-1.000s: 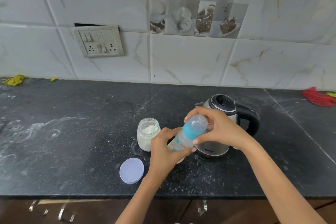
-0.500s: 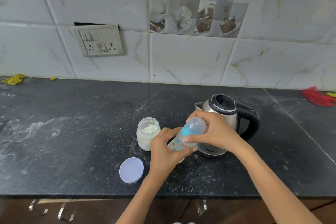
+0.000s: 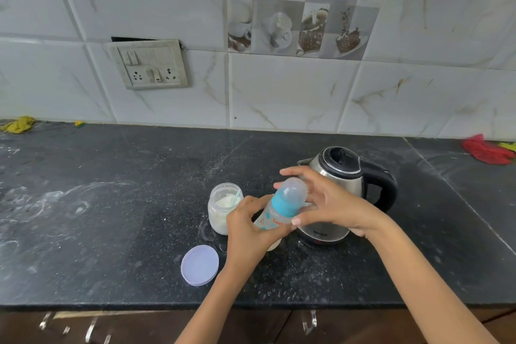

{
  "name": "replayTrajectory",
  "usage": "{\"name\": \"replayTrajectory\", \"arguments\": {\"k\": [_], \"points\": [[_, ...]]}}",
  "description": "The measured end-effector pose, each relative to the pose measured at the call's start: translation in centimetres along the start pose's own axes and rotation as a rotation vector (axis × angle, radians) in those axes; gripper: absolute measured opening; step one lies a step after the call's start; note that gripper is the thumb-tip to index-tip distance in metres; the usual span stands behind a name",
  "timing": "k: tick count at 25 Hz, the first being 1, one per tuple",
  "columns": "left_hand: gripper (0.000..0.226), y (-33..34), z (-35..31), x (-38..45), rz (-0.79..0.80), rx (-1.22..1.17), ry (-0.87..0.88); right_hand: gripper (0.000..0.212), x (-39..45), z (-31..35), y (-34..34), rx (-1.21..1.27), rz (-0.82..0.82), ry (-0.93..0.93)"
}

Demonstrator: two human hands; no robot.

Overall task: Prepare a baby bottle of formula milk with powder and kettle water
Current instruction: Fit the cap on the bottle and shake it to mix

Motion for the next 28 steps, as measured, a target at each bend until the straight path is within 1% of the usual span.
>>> {"name": "replayTrajectory", "arguments": {"k": [1, 2, 3, 4, 5, 6, 8, 9, 10, 11, 12, 13, 14, 15, 16, 17, 18, 19, 20, 21, 22, 23, 25, 27, 28], "points": [[0.046, 0.1, 0.0, 0.0, 0.003, -0.001, 0.001, 0.063, 0.2, -0.2, -0.2, -0.031, -0.097, -0.030], [0.047, 0.3, 0.0, -0.2, 0.003, 0.002, -0.002, 0.052, 0.4, -0.1, -0.4, -0.147, -0.267, -0.002], [0.046, 0.5, 0.0, -0.3, -0.006, 0.004, -0.011, 0.052, 0.5, -0.1, -0.3, -0.328, -0.432, 0.070], [0.045, 0.5, 0.2, -0.4, -0.016, 0.003, -0.022, 0.060, 0.5, 0.0, 0.1, -0.498, -0.540, 0.128], [0.045, 0.5, 0.3, -0.4, -0.018, 0.003, -0.027, 0.067, 0.6, -0.2, 0.2, -0.586, -0.583, 0.146], [0.045, 0.5, 0.4, -0.3, -0.015, 0.004, -0.029, 0.069, 0.8, -0.8, 0.2, -0.543, -0.536, 0.128], [0.046, 0.1, 0.6, -0.1, -0.013, 0.007, -0.028, 0.070, 0.9, -1.2, 0.2, -0.119, -0.293, -0.011], [0.046, -0.1, 0.6, -0.1, -0.016, 0.010, -0.022, 0.067, 0.8, -1.2, 0.2, 0.040, -0.205, -0.089], [0.046, -0.1, 0.6, -0.1, -0.020, 0.015, -0.017, 0.062, 0.7, -1.3, 0.2, 0.068, -0.180, -0.137], [0.045, 0.1, 0.6, -0.2, -0.021, 0.023, -0.016, 0.055, 0.7, -1.1, 0.3, 0.016, -0.222, -0.152], [0.043, 0.3, 0.6, -0.4, -0.024, 0.033, -0.022, 0.048, 0.9, -0.9, 0.5, -0.099, -0.333, -0.118], [0.040, 0.6, 0.7, -0.6, -0.028, 0.030, -0.036, 0.044, 0.9, -0.7, 0.7, -0.274, -0.478, -0.043], [0.038, 0.9, 0.8, -0.7, -0.026, 0.012, -0.053, 0.047, 0.9, -0.4, 1.0, -0.449, -0.611, 0.024], [0.036, 1.1, 1.0, -0.8, -0.016, -0.017, -0.073, 0.052, 0.9, -0.1, 1.2, -0.528, -0.684, 0.065], [0.036, 1.2, 1.2, -0.7, 0.005, -0.058, -0.096, 0.057, 0.9, -0.4, 1.1, -0.470, -0.669, 0.077], [0.039, 1.1, 1.5, -0.6, 0.039, -0.128, -0.129, 0.062, 0.8, -0.9, 0.7, -0.261, -0.587, 0.072], [0.043, 0.9, 1.7, -0.3, 0.078, -0.229, -0.174, 0.066, 0.6, -1.5, 0.5, -0.023, -0.465, 0.054], [0.046, 0.7, 1.9, 0.1, 0.120, -0.352, -0.216, 0.067, 0.3, -1.8, 0.5, 0.164, -0.348, 0.029], [0.044, 0.4, 1.9, 0.5, 0.155, -0.470, -0.240, 0.064, -0.1, -2.1, 0.6, 0.225, -0.261, 0.014], [0.041, 0.0, 1.7, 0.8, 0.186, -0.563, -0.252, 0.060, -0.4, -2.3, 1.0, 0.231, -0.204, -0.004], [0.039, -0.2, 1.3, 1.1, 0.221, -0.618, -0.255, 0.059, -0.3, -2.5, 1.5, 0.218, -0.180, -0.024], [0.038, -0.3, 0.8, 1.4, 0.266, -0.643, -0.252, 0.060, 0.0, -2.6, 2.0, 0.212, -0.190, -0.038], [0.035, -0.2, -0.3, 1.7, 0.350, -0.636, -0.236, 0.061, 0.6, -2.5, 2.5, 0.237, -0.264, -0.084], [0.032, -0.3, -1.2, 2.0, 0.363, -0.596, -0.235, 0.063, 0.9, -2.1, 2.4, 0.275, -0.336, -0.140], [0.033, -0.7, -1.7, 2.2, 0.327, -0.550, -0.222, 0.063, 0.8, -1.8, 2.3, 0.256, -0.369, -0.159]]}}
Point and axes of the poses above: each hand's wrist, its own x-axis towards the middle knuckle, its own y-axis out of the palm, z = x × y, the point moved 6 cm from there along x, towards the middle knuckle, and after that the axes turned 11 degrees about z, right-handed, at the moved point
